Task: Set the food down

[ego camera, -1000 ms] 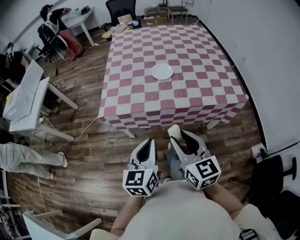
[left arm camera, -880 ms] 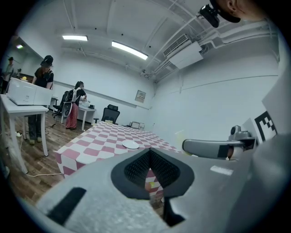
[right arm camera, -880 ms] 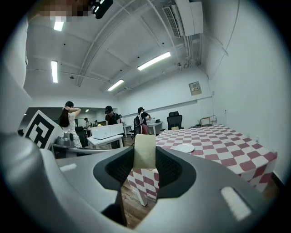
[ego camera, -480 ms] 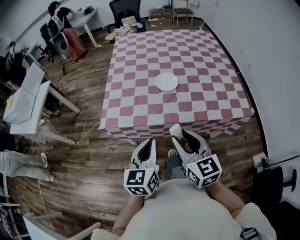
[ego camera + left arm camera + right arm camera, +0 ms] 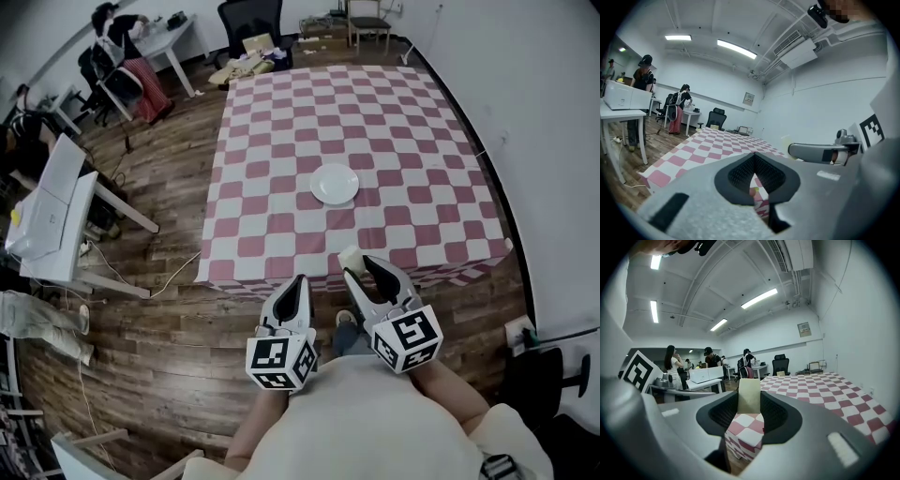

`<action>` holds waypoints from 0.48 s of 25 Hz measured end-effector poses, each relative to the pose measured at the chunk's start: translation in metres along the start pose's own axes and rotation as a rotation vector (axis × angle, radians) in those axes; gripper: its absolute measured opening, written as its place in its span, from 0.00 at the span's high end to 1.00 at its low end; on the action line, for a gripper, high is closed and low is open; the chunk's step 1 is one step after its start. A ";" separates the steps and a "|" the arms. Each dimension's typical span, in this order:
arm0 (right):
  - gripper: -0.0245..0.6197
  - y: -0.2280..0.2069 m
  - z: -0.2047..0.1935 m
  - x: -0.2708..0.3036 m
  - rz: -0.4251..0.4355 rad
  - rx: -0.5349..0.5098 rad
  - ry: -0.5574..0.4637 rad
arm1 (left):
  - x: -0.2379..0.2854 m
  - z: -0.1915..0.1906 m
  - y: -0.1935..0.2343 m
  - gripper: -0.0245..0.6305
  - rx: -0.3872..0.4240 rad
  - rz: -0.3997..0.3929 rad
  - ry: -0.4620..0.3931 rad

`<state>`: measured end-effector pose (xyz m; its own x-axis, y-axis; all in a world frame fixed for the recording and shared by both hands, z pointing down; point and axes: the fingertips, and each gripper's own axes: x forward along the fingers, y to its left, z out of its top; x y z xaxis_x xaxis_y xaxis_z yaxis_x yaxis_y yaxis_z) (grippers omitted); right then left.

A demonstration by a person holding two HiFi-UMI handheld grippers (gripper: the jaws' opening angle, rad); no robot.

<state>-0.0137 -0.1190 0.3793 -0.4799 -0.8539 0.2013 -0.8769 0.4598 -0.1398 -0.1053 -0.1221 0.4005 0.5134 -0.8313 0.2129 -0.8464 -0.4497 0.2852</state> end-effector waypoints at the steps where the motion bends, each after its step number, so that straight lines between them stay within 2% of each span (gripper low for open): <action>1: 0.72 -0.006 0.002 0.006 0.000 -0.001 0.002 | 0.007 0.003 0.001 0.95 0.000 0.001 -0.001; 12: 0.72 -0.071 0.016 0.072 0.021 -0.029 0.026 | 0.085 0.027 0.023 0.95 0.001 0.049 -0.020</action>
<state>0.0148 -0.2170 0.3888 -0.4982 -0.8377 0.2235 -0.8670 0.4846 -0.1162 -0.0853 -0.2119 0.4000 0.4689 -0.8584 0.2081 -0.8705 -0.4091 0.2737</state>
